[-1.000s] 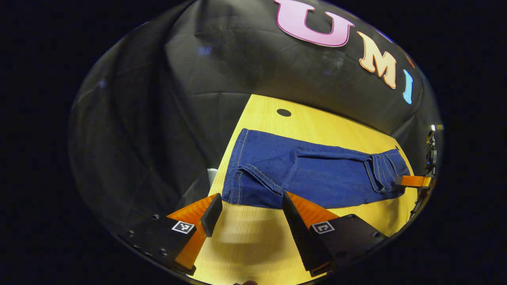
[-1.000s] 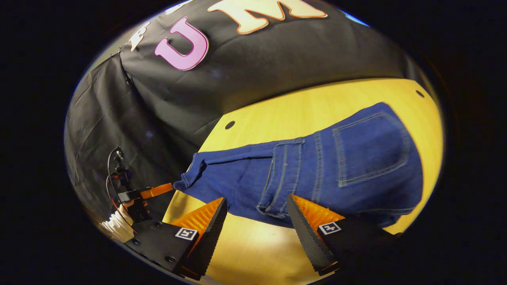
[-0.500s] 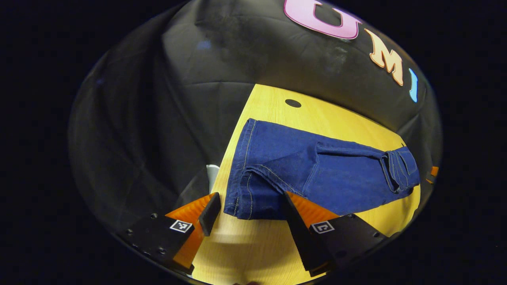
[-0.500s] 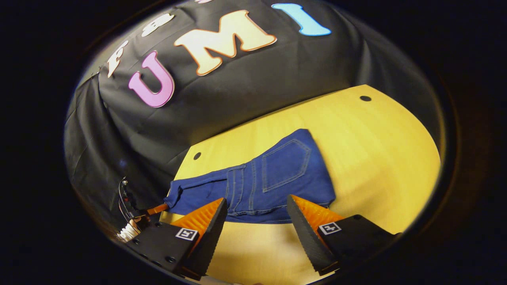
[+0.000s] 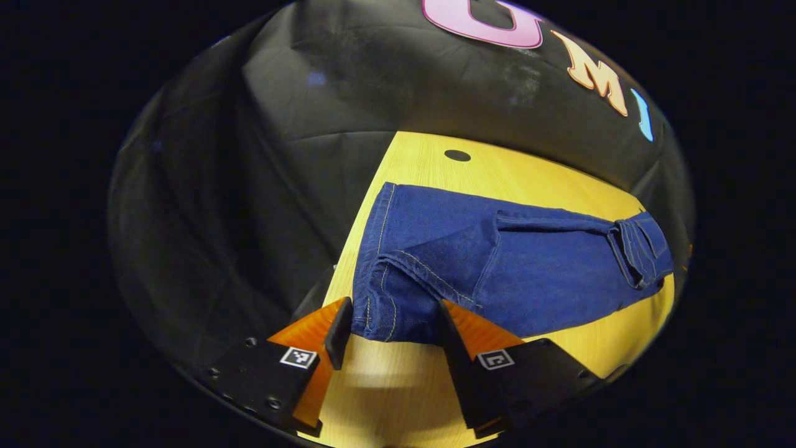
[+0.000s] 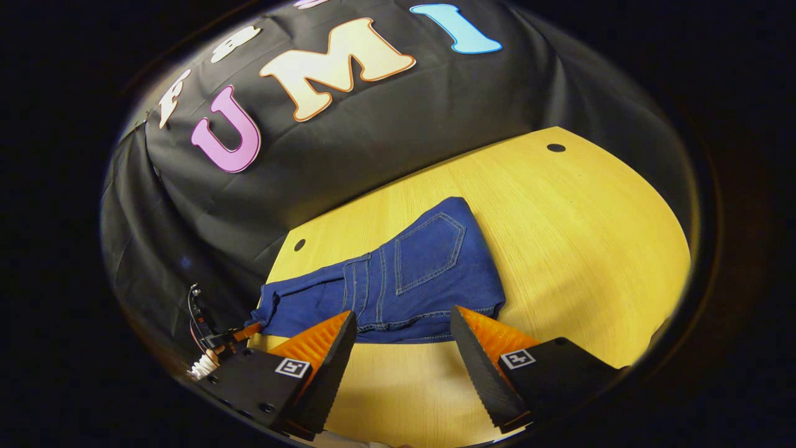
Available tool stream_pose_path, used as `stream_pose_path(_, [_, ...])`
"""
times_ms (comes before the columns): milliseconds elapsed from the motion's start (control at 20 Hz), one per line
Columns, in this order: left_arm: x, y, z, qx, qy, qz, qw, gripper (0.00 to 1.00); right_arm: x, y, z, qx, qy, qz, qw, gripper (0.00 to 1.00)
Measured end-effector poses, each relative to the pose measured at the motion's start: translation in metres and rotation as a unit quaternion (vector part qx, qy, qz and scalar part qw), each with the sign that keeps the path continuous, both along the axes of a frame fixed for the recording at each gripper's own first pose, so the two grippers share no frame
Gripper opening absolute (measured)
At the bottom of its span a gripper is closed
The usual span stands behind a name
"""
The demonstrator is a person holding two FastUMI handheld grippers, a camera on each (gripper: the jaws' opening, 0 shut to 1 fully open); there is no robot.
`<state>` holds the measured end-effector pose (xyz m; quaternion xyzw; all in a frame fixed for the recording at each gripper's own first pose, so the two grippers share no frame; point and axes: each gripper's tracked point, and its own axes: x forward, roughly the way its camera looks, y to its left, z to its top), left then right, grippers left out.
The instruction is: Grasp the waist and the cuffs of the jeans and fold them to make the two legs overlap; first hold the waist and fold one-third of the jeans toward the cuffs, then hold the cuffs and fold the remaining one-third in the same direction to finish folding.
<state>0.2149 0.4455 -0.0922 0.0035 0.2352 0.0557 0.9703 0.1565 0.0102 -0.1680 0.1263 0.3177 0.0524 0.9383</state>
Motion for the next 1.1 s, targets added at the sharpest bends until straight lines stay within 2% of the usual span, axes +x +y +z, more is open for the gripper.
stream_pose_path(100, [0.003,-0.015,0.000,-0.015,-0.002,-0.027,1.000,0.58,-0.001,-0.002,0.000,0.000,0.002,-0.003,1.000,0.95])
stream_pose_path(200, [0.005,-0.021,0.001,-0.016,0.000,-0.033,0.999,0.21,-0.001,-0.004,0.002,0.001,0.004,-0.006,1.000,0.95])
stream_pose_path(250, [0.004,-0.021,0.002,-0.020,0.001,-0.033,0.999,0.13,0.000,-0.005,0.004,0.001,0.004,-0.008,1.000,0.95])
stream_pose_path(500, [0.004,-0.023,0.024,-0.068,-0.029,-0.015,0.997,0.01,0.002,-0.013,0.015,0.011,-0.006,-0.021,1.000,0.95])
stream_pose_path(700, [0.000,-0.042,0.062,-0.074,-0.041,-0.007,0.996,0.00,-0.002,-0.035,0.025,0.032,-0.016,-0.028,0.999,0.95])
stream_pose_path(950, [0.013,-0.144,0.133,-0.095,-0.076,-0.048,0.991,0.00,0.000,-0.088,0.053,0.068,-0.035,-0.032,0.997,0.95])
stream_pose_path(1100, [0.023,-0.207,0.161,-0.069,-0.090,-0.056,0.992,0.00,-0.003,-0.145,0.073,0.076,-0.044,-0.029,0.996,0.95])
